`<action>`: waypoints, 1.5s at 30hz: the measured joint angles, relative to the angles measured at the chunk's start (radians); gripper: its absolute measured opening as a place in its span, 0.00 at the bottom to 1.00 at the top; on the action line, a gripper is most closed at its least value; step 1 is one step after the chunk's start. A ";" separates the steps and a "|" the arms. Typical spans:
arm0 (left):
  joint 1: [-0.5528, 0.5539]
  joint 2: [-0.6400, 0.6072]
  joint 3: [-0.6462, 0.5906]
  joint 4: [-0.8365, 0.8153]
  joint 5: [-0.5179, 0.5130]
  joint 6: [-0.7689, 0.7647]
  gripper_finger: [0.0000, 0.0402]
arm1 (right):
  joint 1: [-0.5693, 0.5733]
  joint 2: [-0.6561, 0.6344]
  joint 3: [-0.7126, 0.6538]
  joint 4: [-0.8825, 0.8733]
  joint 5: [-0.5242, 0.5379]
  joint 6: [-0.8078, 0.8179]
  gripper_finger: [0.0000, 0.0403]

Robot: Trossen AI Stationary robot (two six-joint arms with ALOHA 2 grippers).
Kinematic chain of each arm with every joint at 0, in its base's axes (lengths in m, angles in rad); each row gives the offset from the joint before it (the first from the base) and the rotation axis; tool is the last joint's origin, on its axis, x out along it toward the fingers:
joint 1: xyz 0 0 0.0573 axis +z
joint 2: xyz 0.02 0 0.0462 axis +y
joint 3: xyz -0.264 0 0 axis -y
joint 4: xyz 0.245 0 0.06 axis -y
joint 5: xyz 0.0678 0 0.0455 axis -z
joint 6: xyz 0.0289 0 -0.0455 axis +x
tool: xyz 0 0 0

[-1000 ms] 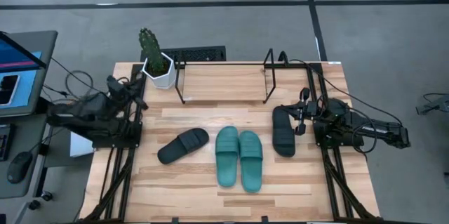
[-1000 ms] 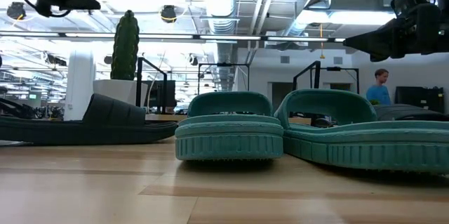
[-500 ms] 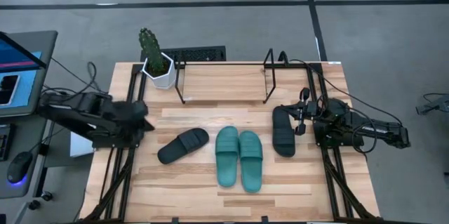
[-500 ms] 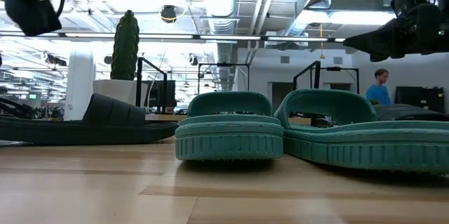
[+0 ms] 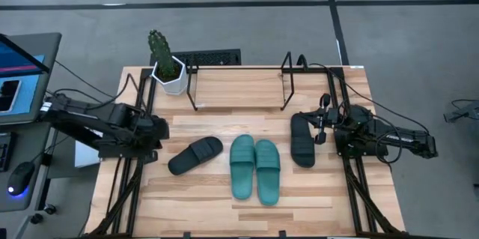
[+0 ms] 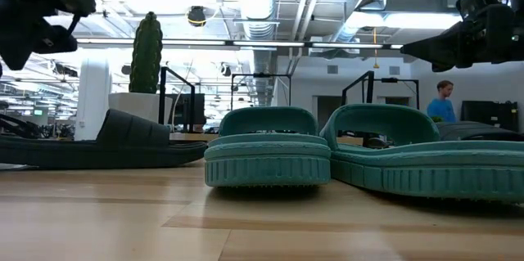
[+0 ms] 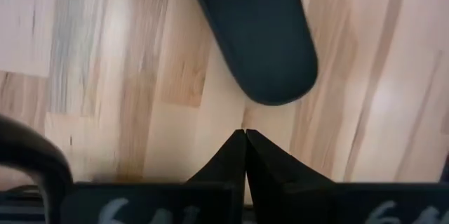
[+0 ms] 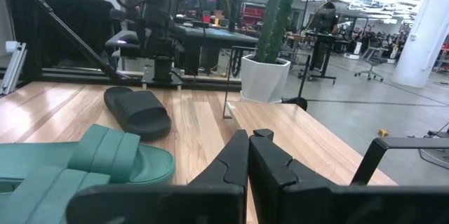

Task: Pick and place slides into the shelf
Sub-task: Put the left black slides on the shelf

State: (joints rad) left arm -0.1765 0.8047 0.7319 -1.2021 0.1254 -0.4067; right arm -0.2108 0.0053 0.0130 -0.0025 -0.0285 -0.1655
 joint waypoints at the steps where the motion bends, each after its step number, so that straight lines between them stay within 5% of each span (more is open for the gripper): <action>1: 0.000 0.011 0.000 -0.005 0.001 0.000 0.00 | 0.000 0.000 0.000 0.000 0.000 0.000 0.00; 7: -0.006 0.082 0.000 -0.052 0.065 0.073 0.11 | 0.000 0.000 0.000 0.000 0.000 0.000 0.00; 18: -0.125 0.132 0.001 -0.032 0.015 0.330 0.41 | 0.000 0.000 0.000 0.000 0.000 0.000 0.00; 34: -0.392 0.162 0.001 0.122 -0.085 0.330 0.43 | 0.000 0.000 0.000 0.000 0.000 0.000 0.00; 40: -0.451 0.292 0.014 0.157 -0.086 0.330 0.43 | 0.000 0.000 0.000 0.000 0.000 0.000 0.00; 45: -0.464 0.404 0.058 0.231 -0.209 0.395 0.43 | 0.000 0.000 0.000 0.000 0.000 0.000 0.00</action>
State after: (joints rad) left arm -0.6407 1.2083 0.7902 -0.9711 -0.0835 -0.0120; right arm -0.2108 0.0055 0.0131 -0.0021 -0.0284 -0.1657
